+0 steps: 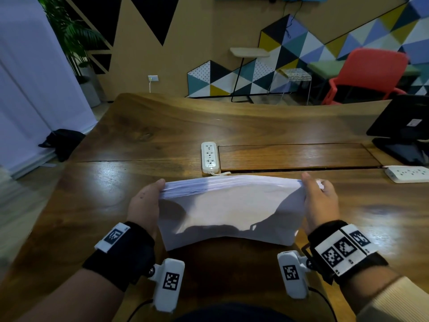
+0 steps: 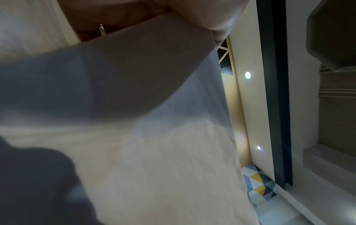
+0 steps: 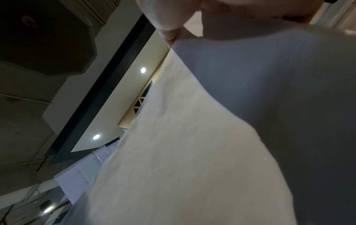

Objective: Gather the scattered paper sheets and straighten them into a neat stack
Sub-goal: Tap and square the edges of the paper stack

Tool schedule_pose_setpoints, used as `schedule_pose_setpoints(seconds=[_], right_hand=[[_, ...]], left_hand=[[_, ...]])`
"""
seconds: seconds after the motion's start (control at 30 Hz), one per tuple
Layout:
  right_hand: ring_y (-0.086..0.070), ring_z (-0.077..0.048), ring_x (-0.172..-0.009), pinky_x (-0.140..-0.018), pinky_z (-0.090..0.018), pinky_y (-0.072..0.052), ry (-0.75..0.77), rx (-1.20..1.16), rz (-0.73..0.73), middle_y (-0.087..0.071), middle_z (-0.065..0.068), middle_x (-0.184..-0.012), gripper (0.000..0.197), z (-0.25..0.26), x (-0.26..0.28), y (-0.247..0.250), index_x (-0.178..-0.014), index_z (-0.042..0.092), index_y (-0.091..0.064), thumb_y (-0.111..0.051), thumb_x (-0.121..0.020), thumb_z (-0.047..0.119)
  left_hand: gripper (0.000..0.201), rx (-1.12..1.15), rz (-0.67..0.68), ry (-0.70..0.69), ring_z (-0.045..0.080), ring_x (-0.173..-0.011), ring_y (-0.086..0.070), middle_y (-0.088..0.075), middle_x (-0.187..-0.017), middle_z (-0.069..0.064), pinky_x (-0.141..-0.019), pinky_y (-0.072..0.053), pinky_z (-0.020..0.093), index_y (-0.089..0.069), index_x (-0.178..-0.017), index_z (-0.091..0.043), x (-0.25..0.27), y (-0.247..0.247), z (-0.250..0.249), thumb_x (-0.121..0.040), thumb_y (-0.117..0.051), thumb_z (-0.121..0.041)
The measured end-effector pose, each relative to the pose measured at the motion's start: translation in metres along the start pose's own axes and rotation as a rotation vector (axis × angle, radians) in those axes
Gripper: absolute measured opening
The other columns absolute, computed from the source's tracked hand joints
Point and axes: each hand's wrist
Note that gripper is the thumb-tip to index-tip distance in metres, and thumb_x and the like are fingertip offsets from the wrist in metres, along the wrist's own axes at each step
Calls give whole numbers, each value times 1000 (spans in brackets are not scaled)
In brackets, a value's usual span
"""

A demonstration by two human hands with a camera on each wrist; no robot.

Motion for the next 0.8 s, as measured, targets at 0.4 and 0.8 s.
schedule_pose_setpoints(seconds=[0.4,0.8], right_hand=[[-43,-17,-104,-86,-32,-33,30,74,-61,-46,-1,-108,55,14,7,-3,-134,9,-36,-51,-89,38],[-48,-15,-77,-70,-28,-42,0,60,-36,-47,1,-76,27,12,5,-5,-98,16,-53,-55,-86,40]], left_hand=[[40,-38,207,-286,0,-58,-64,-70,-67,-9,-51,-51,14,-58,-84,-25,14,9,3,-48,-69,-40],[34,-87,151,-465,0,-72,-64,-68,-85,-3,-58,-49,8,-60,-58,-25,12,7,-1,-80,-61,1]])
Point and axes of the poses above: each hand's wrist, its own x-axis away from the middle knuckle, its own y-axis out of the back of the hand, z = x × y
